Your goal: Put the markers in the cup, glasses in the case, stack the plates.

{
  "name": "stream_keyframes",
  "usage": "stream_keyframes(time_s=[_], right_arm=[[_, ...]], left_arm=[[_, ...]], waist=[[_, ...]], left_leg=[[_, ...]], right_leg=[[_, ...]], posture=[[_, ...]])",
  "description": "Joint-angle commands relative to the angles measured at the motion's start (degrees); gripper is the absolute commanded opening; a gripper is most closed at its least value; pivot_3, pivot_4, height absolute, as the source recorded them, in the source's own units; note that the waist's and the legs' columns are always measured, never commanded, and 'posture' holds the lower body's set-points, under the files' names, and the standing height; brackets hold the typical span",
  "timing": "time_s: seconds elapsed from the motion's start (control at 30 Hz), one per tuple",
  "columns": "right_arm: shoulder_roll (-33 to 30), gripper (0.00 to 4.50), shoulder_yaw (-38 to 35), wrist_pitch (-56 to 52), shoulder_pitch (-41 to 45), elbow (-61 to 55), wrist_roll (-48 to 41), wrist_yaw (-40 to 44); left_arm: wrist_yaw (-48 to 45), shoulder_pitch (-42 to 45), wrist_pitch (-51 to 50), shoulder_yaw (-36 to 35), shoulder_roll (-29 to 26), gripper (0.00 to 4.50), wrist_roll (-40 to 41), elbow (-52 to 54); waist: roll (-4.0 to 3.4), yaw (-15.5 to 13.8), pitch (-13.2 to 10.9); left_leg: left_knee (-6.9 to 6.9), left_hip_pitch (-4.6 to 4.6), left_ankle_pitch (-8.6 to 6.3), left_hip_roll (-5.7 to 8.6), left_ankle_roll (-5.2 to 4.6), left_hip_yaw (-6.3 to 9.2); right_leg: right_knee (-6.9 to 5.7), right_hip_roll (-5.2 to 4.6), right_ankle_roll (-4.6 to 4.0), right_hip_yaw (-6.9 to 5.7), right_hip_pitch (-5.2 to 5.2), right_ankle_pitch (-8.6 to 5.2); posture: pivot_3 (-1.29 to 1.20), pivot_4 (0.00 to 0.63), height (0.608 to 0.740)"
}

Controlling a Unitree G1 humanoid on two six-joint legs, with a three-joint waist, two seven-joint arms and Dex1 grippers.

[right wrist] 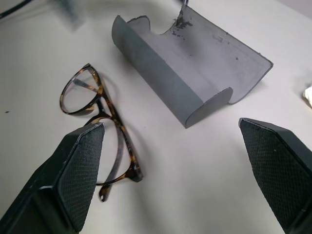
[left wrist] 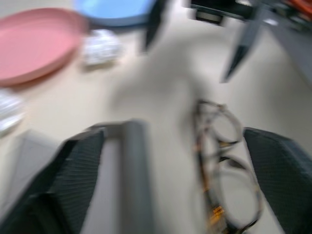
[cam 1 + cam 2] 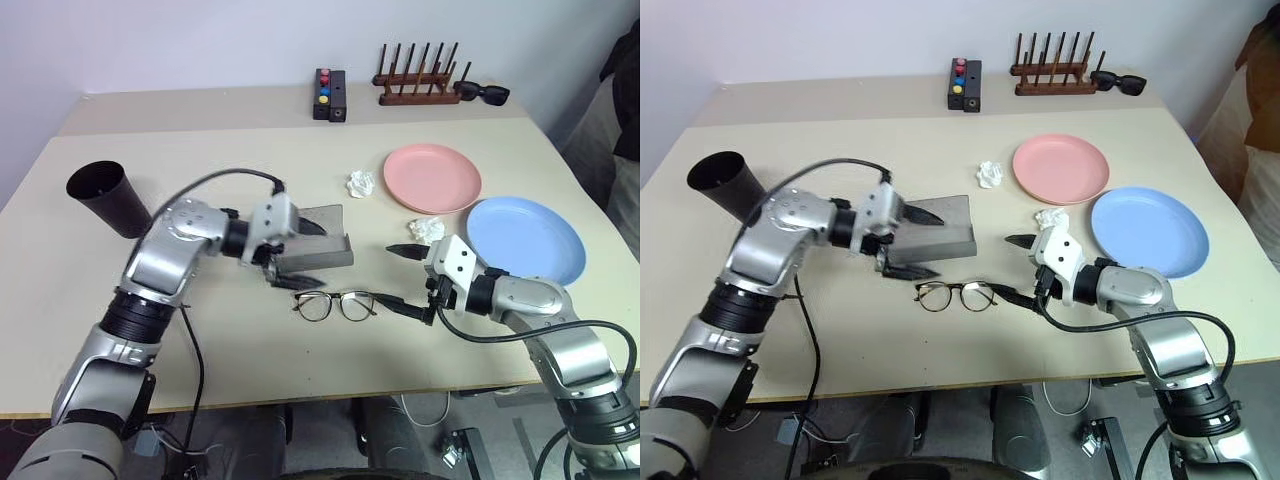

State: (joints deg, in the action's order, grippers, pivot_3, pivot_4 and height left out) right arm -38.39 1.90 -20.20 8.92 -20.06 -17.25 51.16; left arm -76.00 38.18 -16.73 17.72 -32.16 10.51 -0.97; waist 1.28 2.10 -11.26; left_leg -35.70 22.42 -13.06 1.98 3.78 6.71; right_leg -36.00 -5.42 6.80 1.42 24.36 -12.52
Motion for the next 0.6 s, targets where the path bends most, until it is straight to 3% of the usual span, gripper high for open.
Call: stream_keyframes(time_s=[0.03,0.37,0.47,0.6], right_arm=[[-0.4,4.50,-2.4,-0.8,-2.1,-4.1,-1.2,-1.6],[0.4,4.50,-4.2,-2.3,-7.3,-8.7,-1.1,-5.7],[0.6,4.50,-4.2,-2.4,-8.2,-9.3,-1.1,-6.6],[0.9,4.50,-3.9,-2.4,-8.5,-9.6,-1.0,-7.3]], left_arm=[[-1.7,0.8,4.3,5.1,1.1,4.47,-3.5,-1.8],[-5.9,5.3,10.0,9.5,4.8,4.47,-6.8,-13.7],[-6.8,5.6,10.8,9.3,5.5,3.73,-7.0,-15.6],[-7.3,5.6,9.9,8.6,6.5,1.76,-6.2,-16.6]], waist=[[0.00,-0.1,0.0],[0.00,-0.8,0.0],[0.00,-1.3,0.0],[0.00,-1.4,0.0]], left_leg=[[0.00,0.00,0.00,0.00,0.00,0.00],[-0.22,0.06,-0.12,0.00,-0.21,-0.02],[-0.29,0.09,-0.13,0.01,-0.23,-0.03],[-0.36,0.13,-0.14,0.02,-0.24,-0.03]], right_leg=[[0.00,0.00,0.00,0.00,0.00,-0.01],[0.01,0.00,-0.10,0.00,-0.02,-0.10],[0.01,0.00,-0.12,0.00,-0.03,-0.11],[0.03,-0.01,-0.10,0.00,-0.05,-0.13]], posture=[[0.00,0.150,0.739],[0.00,0.150,0.739],[0.00,0.150,0.739],[0.00,0.150,0.739]])
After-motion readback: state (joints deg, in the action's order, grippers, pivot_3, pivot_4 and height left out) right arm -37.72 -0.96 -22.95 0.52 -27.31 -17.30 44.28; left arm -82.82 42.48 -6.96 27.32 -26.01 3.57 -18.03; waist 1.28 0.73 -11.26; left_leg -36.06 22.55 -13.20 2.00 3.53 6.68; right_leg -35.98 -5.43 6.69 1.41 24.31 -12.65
